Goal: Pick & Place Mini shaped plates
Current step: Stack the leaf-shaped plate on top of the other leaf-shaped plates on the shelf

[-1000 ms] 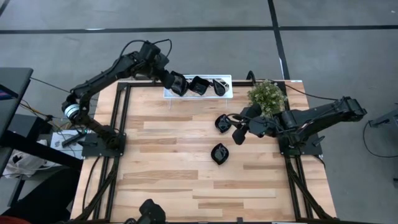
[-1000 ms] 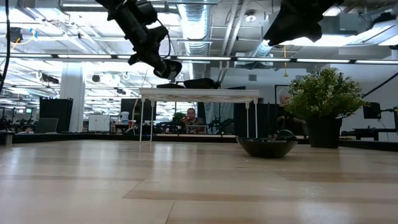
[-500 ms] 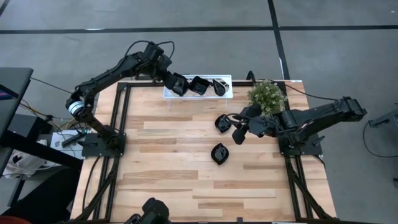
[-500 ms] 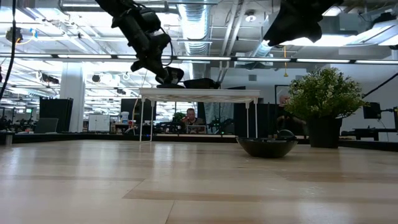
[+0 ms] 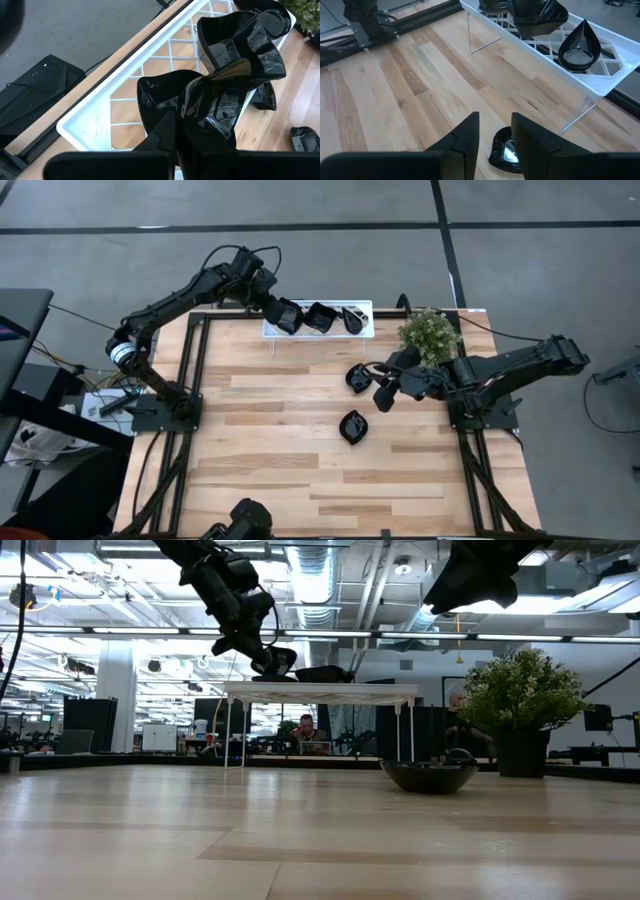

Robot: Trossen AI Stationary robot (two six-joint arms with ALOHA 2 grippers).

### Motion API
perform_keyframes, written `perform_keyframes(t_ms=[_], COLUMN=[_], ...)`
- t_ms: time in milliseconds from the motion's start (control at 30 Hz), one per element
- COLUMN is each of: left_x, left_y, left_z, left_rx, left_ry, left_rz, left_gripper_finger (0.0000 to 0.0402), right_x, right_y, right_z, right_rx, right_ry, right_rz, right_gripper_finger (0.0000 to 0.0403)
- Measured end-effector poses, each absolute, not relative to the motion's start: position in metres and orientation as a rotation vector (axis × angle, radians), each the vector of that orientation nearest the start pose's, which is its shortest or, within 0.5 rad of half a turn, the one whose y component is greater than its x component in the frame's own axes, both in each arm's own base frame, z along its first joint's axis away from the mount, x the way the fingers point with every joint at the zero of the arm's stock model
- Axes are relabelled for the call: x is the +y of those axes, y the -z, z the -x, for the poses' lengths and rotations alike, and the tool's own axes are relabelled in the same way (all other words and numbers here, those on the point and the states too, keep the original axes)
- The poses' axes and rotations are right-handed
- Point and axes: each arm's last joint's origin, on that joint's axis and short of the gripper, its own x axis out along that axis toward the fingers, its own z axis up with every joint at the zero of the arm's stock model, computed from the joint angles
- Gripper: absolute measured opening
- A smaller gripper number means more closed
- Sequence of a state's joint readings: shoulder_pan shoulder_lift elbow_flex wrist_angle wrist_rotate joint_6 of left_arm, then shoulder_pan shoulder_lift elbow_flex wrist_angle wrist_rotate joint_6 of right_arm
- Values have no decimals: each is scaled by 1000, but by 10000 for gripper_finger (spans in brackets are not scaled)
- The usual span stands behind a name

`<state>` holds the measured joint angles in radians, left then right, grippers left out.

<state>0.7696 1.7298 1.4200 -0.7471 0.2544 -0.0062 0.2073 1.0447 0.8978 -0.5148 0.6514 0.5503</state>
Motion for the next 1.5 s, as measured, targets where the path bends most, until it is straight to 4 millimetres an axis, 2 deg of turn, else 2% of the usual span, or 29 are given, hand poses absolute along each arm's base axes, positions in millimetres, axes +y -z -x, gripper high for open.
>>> perform_keyframes(t_ms=[1500], left_x=[248], left_y=[-262], left_z=[-260], left_rx=[919], left_ry=[-453], left_rz=[588], left_gripper_finger=[13], right_x=[27], right_y=[-301], right_z=[-210], right_rx=[451], right_ry=[565], right_rz=[-255], right_gripper_finger=[109])
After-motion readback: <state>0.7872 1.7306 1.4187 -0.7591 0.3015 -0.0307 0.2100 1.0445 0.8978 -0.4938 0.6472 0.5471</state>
